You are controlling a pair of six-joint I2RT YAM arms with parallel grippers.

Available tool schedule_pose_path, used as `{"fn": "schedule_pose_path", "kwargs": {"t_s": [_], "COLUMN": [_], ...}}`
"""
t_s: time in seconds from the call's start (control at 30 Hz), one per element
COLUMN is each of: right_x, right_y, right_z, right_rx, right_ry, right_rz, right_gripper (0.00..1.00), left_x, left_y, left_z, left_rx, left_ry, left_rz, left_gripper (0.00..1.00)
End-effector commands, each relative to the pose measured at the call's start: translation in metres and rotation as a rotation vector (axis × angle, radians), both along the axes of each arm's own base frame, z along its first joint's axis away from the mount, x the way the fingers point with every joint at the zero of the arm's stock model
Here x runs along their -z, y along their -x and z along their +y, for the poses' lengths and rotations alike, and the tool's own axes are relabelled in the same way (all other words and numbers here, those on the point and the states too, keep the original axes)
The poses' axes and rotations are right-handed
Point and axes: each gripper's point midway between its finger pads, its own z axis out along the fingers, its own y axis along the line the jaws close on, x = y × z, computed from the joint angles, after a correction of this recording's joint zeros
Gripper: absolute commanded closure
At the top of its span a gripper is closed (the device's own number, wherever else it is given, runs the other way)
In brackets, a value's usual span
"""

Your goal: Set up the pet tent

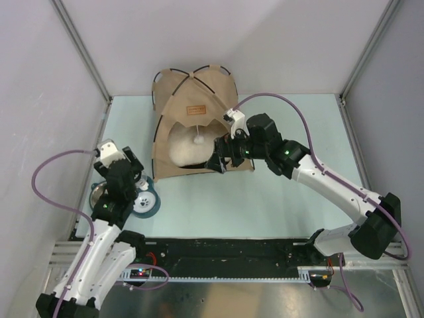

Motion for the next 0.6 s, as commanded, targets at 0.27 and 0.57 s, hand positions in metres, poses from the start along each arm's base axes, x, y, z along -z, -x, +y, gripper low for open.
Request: {"fn": "schedule_pose_path", "kwargs": {"t_s": [0.27,0.57], "right_x": [-0.001,0.003], "right_y": [-0.014,-0.018], "right_z": [-0.01,-0.017], "right_rx": [0.023,0.027], "right_ry": [-0.057,-0.067], "right_rz": [0.055,0.102], "right_gripper": [0.06,0.07], "left_x": [-0.022,-0.008], "left_y": [-0.011,-0.016], "left_z": [0.011,0.01], "left_rx": [-0.085,-0.128], "left_ry": [-0.051,-0.081], "left_rz": [-0.252,-0.229], "left_gripper": [0.52,0.52]}}
